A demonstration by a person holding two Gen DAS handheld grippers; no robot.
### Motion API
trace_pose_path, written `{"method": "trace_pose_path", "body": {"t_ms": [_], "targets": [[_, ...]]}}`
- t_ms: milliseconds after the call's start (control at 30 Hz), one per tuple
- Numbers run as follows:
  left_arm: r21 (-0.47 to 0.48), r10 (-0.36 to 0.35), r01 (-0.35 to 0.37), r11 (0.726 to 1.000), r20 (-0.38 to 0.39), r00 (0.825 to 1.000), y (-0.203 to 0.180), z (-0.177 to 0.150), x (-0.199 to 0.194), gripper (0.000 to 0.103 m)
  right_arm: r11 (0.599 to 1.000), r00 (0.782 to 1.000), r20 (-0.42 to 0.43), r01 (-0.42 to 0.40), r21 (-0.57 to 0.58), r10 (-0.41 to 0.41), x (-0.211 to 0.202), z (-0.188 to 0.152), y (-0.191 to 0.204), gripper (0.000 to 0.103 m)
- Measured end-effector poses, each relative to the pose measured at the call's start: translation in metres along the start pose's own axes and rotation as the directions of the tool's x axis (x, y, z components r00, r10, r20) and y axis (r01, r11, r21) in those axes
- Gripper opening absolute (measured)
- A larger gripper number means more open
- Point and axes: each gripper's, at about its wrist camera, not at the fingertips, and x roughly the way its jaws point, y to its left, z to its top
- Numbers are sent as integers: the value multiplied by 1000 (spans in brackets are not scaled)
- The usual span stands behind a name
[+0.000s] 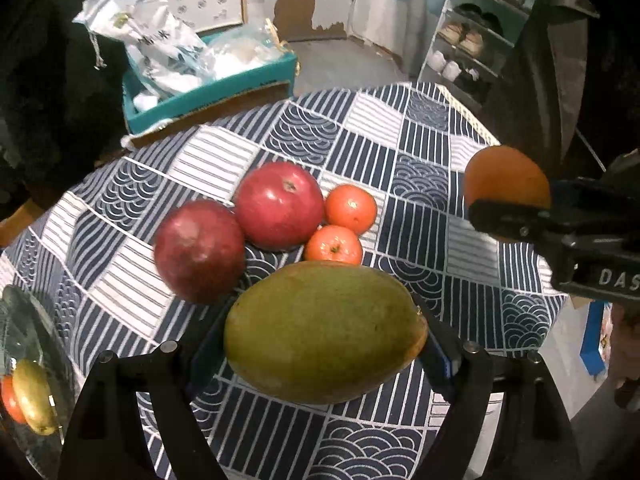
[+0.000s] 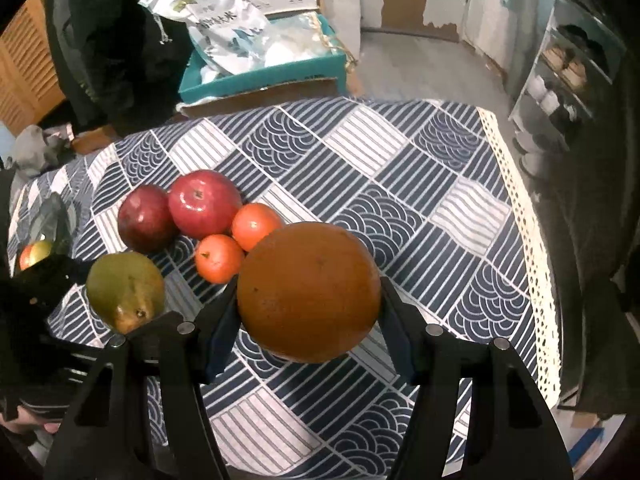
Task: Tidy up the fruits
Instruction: 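Close the left tool on the green pear and lift it while the right tool holds the orange, then carry the green pear with the left tool and the orange with the right tool over the glass bowl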
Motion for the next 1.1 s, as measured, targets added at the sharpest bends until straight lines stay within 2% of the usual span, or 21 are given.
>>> {"method": "trace_pose_path", "body": {"t_ms": [600, 1100], "targets": [[-72, 35, -28, 997, 104, 994, 33, 4, -62, 85, 995, 996, 80, -16, -94, 24, -33, 19, 47, 64], [-177, 94, -63, 982, 175, 980, 85, -4, -115, 85, 982, 989, 129, -50, -181, 74, -55, 38, 101, 64]]}}
